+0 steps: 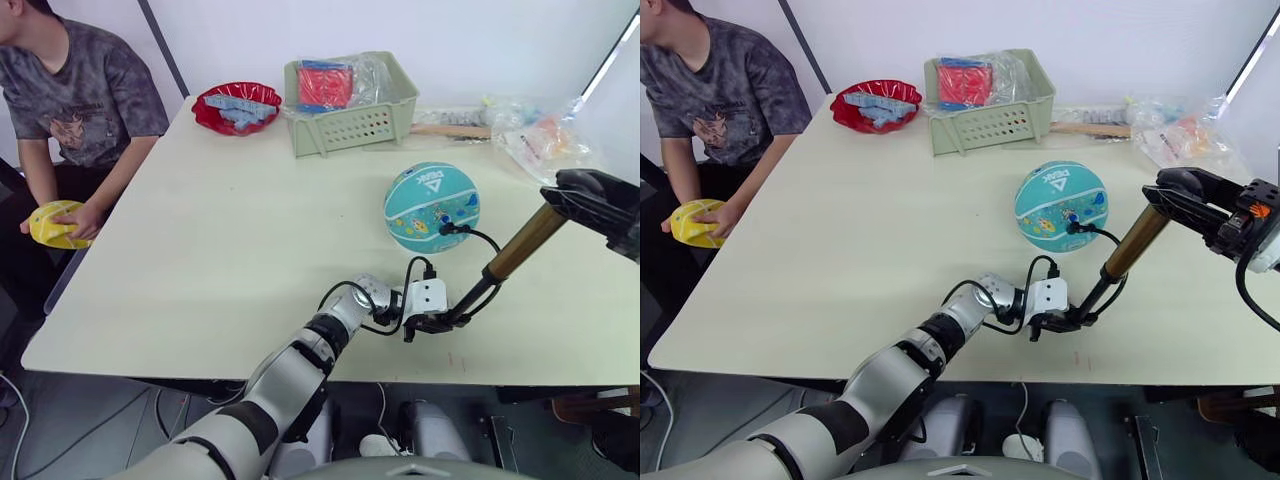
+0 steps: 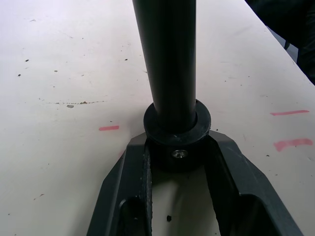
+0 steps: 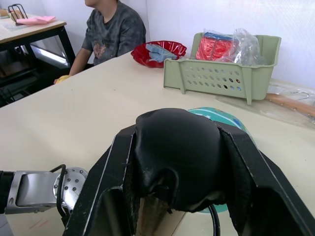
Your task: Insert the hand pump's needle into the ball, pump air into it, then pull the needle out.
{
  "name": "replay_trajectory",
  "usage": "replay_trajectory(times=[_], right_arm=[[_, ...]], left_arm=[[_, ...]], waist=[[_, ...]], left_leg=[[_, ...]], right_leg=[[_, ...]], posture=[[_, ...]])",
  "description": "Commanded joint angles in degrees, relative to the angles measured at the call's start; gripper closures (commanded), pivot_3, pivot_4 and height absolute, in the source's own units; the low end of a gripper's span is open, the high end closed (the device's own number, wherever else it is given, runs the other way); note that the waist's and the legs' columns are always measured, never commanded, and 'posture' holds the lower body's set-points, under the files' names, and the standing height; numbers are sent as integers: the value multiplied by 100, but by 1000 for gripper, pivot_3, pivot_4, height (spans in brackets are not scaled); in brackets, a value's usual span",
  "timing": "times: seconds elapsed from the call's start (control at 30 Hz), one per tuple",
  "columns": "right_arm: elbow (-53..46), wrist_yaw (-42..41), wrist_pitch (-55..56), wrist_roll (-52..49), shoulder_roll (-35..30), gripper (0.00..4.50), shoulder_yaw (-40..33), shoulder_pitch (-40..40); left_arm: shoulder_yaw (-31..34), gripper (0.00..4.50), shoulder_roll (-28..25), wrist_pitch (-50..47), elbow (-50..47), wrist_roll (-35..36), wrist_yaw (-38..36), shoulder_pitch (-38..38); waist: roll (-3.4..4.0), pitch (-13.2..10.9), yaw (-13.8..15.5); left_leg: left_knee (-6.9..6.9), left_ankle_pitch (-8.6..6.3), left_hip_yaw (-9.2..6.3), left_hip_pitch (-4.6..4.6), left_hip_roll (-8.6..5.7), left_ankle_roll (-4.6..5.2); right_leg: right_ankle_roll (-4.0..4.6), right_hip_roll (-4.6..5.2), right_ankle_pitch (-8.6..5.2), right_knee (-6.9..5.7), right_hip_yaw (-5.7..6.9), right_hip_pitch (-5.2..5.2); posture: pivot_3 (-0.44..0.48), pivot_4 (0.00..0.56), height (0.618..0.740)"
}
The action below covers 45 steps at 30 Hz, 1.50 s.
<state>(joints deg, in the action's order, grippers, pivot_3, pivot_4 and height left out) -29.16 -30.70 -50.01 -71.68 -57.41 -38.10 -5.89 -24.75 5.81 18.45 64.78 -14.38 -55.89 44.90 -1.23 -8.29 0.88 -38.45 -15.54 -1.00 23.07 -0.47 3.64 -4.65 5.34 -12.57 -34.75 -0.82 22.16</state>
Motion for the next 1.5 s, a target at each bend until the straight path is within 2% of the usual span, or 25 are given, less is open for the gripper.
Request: replay_trajectory(times=[0.03, 0.13, 0.23, 0.4, 0.63, 0.93, 1.07, 1.23, 1.33, 1.5], right_arm=[[41, 138, 294, -116, -168, 2881, -568, -444], [57, 133, 234, -124, -168, 2881, -549, -482], [-137, -162, 222, 375, -72, 2881, -309, -11], [-334, -339, 421, 842, 260, 2881, 35, 565], [-469, -391, 1016, 1716, 1118, 2881, 1172, 1206], [144, -559, 2085, 3283, 1835, 2881, 2388, 1694], [345, -624, 2422, 3623, 2076, 2881, 2704, 1796], [258, -547, 2482, 3639, 2179, 2881, 2580, 1682], [-8, -470, 2285, 3277, 2042, 2881, 2168, 1442], [-484, -215, 1699, 2086, 1698, 2881, 1257, 934]], left_arm=[[-316, 3405, -220, -242, 491, -430, -44, -263], [-317, 3405, -228, -236, 495, -435, -44, -261], [-314, 3405, -223, -232, 495, -431, -46, -263], [-310, 3405, -223, -230, 494, -422, -39, -268], [-313, 3405, -223, -233, 483, -417, -33, -288], [-302, 3405, -213, -271, 456, -400, -19, -294], [-301, 3405, -209, -290, 442, -390, -14, -301], [-304, 3405, -215, -292, 438, -388, -19, -306], [-310, 3405, -218, -286, 441, -392, -33, -305], [-315, 3405, -211, -279, 450, -397, -32, -302]], waist=[[3, -3, 1], [8, -1, 3], [6, 0, 6], [-18, 16, 6], [-38, 68, -5], [-44, 115, -9], [-44, 113, -10], [-35, 119, -10], [-32, 117, -9], [9, 85, -3]], left_leg=[[0, 0, 1, 2, -1, 0], [-13, 1, 2, 48, -2, 0], [-23, 2, 0, 67, -4, -1], [-22, 2, -14, 60, -3, -1], [-23, 2, -29, 53, 2, -1], [-22, 2, -37, 34, 7, -2], [-7, 1, -39, -27, 8, -2], [-4, 1, -46, -33, 9, -2], [-4, 1, -46, -34, 8, -2], [-5, 1, -44, -26, 4, -2]], right_leg=[[0, 1, 0, 0, -1, 4], [-16, 0, 10, -9, -3, 50], [-25, 1, 15, -10, -1, 63], [-24, -3, 15, -9, 12, 52], [-22, -15, 14, -13, 21, 46], [-8, -33, 7, -16, 25, 35], [8, -34, -4, -11, 26, -19], [12, -38, -6, -14, 30, -22], [12, -38, -6, -13, 29, -23], [12, -33, -6, -12, 27, -25]], posture=[[0, 150, 738], [0, 150, 738], [0, 150, 738], [0, 150, 738], [0, 150, 738], [0, 150, 738], [0, 150, 738], [0, 150, 738], [0, 150, 738], [0, 150, 738]])
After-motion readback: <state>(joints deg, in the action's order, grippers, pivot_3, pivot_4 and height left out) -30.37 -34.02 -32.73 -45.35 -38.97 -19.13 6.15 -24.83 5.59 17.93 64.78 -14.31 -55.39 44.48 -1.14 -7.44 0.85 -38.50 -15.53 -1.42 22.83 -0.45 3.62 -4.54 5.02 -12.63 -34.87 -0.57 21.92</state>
